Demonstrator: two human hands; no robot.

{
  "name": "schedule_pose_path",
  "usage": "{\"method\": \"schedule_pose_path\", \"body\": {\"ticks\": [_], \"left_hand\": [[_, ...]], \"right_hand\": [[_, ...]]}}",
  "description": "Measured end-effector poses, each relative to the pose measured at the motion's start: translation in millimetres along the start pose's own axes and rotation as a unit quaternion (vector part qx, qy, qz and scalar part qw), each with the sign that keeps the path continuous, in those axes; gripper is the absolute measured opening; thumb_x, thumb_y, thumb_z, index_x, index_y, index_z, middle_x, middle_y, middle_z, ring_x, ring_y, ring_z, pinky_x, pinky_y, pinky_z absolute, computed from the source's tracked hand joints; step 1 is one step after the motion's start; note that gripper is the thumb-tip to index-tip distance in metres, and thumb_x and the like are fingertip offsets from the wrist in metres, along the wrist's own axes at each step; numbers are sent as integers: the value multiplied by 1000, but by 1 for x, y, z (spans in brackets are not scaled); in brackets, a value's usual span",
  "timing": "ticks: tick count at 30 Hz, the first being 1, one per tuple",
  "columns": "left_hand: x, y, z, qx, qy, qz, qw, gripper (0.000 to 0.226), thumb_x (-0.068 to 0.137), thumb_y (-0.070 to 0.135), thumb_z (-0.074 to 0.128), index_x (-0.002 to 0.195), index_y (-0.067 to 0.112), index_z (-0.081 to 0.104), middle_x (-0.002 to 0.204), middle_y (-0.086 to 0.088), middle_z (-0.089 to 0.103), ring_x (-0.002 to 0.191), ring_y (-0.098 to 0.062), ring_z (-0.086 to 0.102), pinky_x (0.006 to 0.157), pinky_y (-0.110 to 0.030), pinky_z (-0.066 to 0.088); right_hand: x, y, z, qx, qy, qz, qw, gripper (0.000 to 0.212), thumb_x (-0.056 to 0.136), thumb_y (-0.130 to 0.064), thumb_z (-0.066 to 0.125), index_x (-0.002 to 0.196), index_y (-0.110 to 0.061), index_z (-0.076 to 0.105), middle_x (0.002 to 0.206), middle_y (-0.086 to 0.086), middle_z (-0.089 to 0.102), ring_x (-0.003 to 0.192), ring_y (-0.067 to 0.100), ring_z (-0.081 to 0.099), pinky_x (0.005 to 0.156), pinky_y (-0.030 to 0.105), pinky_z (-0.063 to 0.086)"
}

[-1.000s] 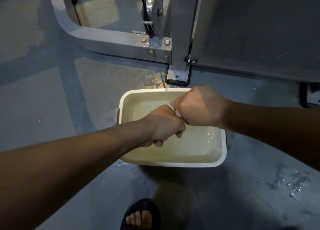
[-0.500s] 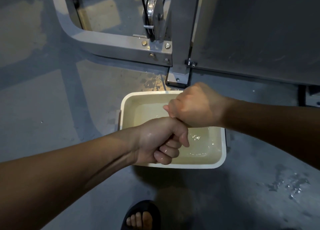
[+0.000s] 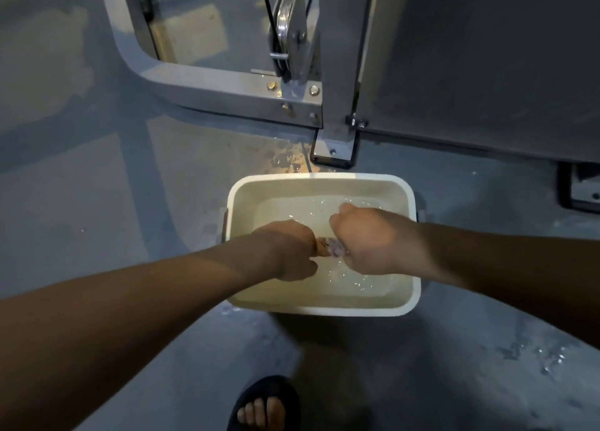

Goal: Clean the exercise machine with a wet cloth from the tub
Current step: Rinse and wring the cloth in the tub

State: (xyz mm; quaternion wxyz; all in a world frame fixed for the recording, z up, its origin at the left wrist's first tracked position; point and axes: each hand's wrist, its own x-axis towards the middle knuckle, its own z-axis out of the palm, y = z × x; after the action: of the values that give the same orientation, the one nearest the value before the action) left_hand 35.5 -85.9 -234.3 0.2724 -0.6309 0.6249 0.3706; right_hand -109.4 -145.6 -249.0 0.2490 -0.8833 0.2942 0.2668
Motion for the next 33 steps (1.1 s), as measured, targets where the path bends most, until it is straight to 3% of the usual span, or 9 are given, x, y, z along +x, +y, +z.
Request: {"method": "schedule_pose_path", "body": {"ticks": [5,8,11,15,19,25,28,31,33], "left_hand": [[-6,-10,-12,-110,-44,-8,993,27,99,50,52,91,25,51,91,0,60,79,-19,65,63,-31,55],[-8,-15,-21,-302,-10,-7,953,31,104,47,46,93,20,54,85,-4,59,72,-19,62,64,-35,57],[-8,-15,-18,-511,59,-30,857,36,103,40,56,97,4,61,81,-11,59,69,-22,62,67,-41,61],[-18,-1,-16,-722,77,-41,686,26,89,20,74,105,2,65,91,-13,69,80,-22,67,75,-31,58],[-37,24,-27,-801,90,-74,587,26,88,-8,67,107,9,63,96,-16,69,86,-28,65,77,-34,60],[-68,62,-56,-782,118,-112,602,20,88,-4,48,104,3,60,91,-21,64,87,-29,64,93,-40,57],[-96,79,-78,-799,90,-66,591,38,87,-10,53,124,-1,58,98,-29,68,87,-35,66,94,-46,59],[-129,93,-97,-715,119,-56,687,46,90,-13,60,127,15,54,82,-18,70,63,-29,65,70,-42,59],[-152,101,-110,-655,122,-31,745,39,92,-13,57,122,11,53,78,-28,68,53,-34,61,57,-37,52]], "right_hand": [[-11,18,3,200,53,-38,978,21,93,-29,63,112,-21,58,102,-2,58,89,19,58,73,32,48],[-14,22,3,303,97,-53,946,29,95,-30,65,117,-27,46,85,-5,65,74,11,61,61,26,47],[-20,21,2,383,131,-26,914,26,95,-28,66,111,-25,47,83,-5,65,71,13,61,61,28,46],[-35,22,-4,491,108,44,863,15,99,-30,58,112,-24,51,88,-2,72,75,17,70,70,38,57],[-59,15,-7,637,99,101,758,14,106,-24,44,112,-18,56,83,5,75,74,24,75,65,36,58],[-111,12,-38,637,141,93,752,23,103,-41,55,122,-28,54,84,4,71,62,10,65,61,26,53],[-142,10,-54,630,182,115,746,11,96,-35,67,106,-31,63,87,4,72,68,13,64,67,29,52],[-169,1,-69,626,260,157,718,13,96,-17,65,85,-14,70,83,8,68,64,11,56,61,17,43],[-186,-11,-81,641,256,190,698,16,97,-20,65,82,-15,68,80,0,64,64,9,53,58,15,40]]}}
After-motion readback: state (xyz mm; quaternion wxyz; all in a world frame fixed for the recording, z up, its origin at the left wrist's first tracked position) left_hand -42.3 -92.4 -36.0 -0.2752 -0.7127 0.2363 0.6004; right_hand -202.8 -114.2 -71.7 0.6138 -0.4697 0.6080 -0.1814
